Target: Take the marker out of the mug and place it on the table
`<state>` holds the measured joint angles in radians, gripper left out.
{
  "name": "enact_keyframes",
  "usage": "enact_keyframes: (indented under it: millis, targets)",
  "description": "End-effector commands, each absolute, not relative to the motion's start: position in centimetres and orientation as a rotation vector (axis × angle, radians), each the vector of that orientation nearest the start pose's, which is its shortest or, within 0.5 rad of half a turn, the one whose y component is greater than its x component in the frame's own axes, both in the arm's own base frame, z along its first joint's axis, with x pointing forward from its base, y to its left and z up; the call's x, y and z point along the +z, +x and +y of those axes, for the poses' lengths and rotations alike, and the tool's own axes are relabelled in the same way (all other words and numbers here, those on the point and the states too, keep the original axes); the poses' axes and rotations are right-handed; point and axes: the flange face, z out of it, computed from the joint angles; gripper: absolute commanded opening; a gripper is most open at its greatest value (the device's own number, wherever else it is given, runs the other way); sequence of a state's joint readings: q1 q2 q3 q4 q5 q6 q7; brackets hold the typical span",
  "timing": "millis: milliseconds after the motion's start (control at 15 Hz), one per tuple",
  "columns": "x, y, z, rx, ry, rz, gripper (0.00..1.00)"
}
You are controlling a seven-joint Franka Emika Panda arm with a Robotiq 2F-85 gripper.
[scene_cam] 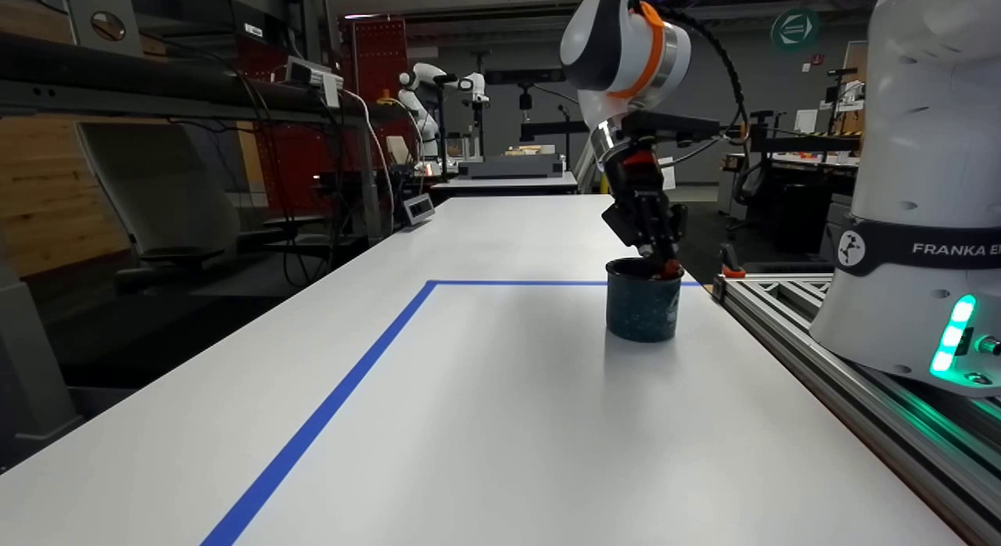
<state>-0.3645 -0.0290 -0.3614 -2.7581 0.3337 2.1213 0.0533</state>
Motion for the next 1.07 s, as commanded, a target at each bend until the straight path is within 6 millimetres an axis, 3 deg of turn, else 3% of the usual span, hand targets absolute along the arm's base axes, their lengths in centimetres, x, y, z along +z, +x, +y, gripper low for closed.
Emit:
enact_keyframes:
  millis: [0,67,400,467,600,800,867,1000]
  targets:
    - [19.3,24.5,-20.1,0.650,-2.275,1.302,0.01]
    - [19.7,24.7,-19.9,0.650,-2.289,1.278,0.05]
    - [24.3,25.3,-19.2,0.651,-2.333,1.116,0.05]
    - [25.0,23.8,-17.4,0.654,-2.334,1.071,0.05]
    - [27.7,24.6,-17.7,0.690,-2.310,0.979,0.05]
    - [30.5,23.7,-16.0,0.584,-2.373,0.944,0.05]
    - [32.0,25.2,-16.9,0.532,-2.409,0.914,0.05]
    - [33.1,26.9,-16.6,0.429,-2.498,0.904,0.05]
